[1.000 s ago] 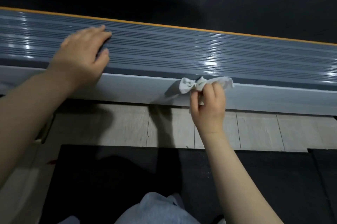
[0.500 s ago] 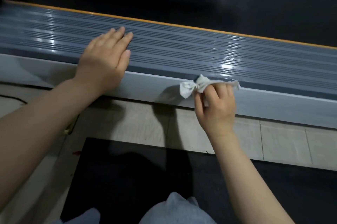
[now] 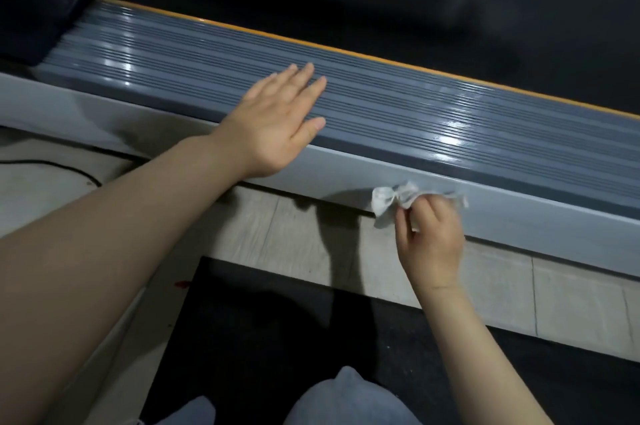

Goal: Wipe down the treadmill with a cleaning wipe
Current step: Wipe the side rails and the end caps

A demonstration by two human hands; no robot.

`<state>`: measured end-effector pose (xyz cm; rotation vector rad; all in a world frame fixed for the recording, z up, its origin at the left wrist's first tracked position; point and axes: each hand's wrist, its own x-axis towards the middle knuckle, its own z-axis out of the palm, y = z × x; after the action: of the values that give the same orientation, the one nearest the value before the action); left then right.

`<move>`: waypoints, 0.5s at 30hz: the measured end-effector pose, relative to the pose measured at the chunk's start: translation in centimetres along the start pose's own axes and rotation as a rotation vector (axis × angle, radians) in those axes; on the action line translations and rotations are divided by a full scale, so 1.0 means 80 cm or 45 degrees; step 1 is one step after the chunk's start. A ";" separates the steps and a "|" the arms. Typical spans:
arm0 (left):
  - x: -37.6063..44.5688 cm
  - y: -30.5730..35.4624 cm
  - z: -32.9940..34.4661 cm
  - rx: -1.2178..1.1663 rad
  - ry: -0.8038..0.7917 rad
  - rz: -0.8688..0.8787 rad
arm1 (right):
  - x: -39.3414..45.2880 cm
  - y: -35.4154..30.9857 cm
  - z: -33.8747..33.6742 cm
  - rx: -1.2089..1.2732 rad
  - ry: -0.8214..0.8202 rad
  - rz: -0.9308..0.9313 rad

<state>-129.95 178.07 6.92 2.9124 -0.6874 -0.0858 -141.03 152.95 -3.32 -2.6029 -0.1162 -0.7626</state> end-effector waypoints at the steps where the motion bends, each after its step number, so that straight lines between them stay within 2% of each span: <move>1: 0.001 -0.002 -0.001 -0.016 -0.023 0.009 | 0.017 -0.018 -0.006 0.063 0.102 0.026; 3: 0.000 -0.010 -0.008 -0.102 -0.072 0.039 | 0.043 -0.044 -0.009 0.143 0.227 0.074; 5: -0.003 -0.028 -0.016 -0.209 -0.096 0.081 | 0.041 -0.048 0.001 0.089 0.179 0.018; 7: -0.009 -0.060 -0.024 -0.184 -0.061 0.088 | 0.009 -0.033 0.025 0.019 -0.054 -0.028; 9: -0.018 -0.106 -0.034 -0.148 -0.016 0.020 | -0.024 -0.013 0.051 0.032 -0.366 0.120; 11: -0.028 -0.156 -0.045 -0.138 -0.019 -0.015 | -0.033 -0.001 0.065 0.060 -0.556 0.275; 15: -0.038 -0.226 -0.058 -0.084 -0.025 0.003 | 0.007 -0.043 0.052 0.207 -0.467 0.127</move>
<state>-124.32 196.01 8.75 2.8515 -0.6781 -0.1349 -139.17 157.79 -4.95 -2.5411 -0.1471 -0.2251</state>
